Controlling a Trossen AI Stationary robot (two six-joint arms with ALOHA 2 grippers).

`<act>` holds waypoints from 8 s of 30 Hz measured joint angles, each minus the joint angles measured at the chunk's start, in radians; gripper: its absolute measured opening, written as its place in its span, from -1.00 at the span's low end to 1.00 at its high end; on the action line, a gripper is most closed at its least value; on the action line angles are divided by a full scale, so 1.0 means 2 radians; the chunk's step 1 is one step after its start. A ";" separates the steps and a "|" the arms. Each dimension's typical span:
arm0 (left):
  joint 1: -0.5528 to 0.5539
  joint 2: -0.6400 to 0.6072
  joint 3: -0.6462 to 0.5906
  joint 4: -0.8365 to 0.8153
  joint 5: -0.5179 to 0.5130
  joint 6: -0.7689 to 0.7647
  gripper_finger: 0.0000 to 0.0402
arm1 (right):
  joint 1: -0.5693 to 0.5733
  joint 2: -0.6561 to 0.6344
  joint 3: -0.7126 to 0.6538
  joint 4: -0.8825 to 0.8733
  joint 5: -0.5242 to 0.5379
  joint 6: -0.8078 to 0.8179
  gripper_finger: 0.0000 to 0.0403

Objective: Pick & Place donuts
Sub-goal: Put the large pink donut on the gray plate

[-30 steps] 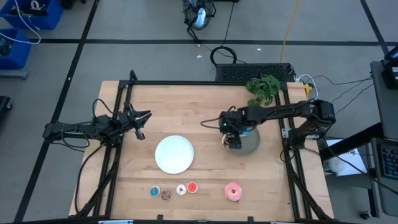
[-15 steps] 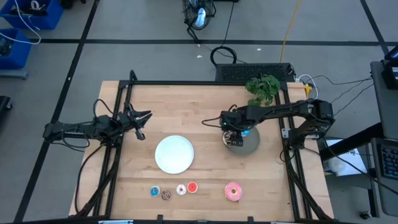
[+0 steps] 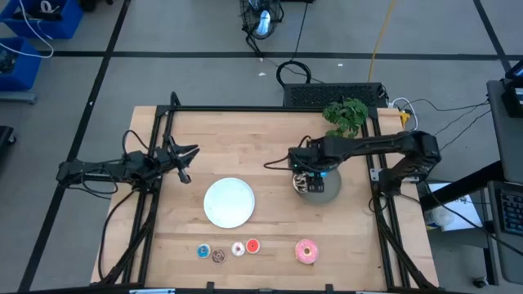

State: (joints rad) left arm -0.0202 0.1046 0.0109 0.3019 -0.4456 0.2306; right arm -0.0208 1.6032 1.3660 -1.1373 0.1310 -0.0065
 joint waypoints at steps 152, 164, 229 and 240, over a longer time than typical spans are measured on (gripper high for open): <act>0.000 0.000 0.000 0.043 0.000 0.051 -0.69 | 0.224 -0.014 -0.002 0.098 -0.118 0.236 -0.94; 0.000 0.000 0.000 0.042 0.000 0.051 -0.69 | 0.210 -0.014 -0.001 0.094 -0.118 0.233 -0.94; 0.000 0.000 0.000 0.046 -0.004 0.042 -0.69 | -0.038 -0.073 -0.271 0.137 -0.105 0.097 -0.81; 0.000 0.000 0.000 0.041 -0.004 0.042 -0.69 | -0.038 -0.073 -0.242 0.113 -0.065 0.110 -0.07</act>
State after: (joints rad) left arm -0.0201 0.1045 0.0109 0.3847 -0.4541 0.3147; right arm -0.0971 1.4567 0.8828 -0.9103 0.0011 0.2126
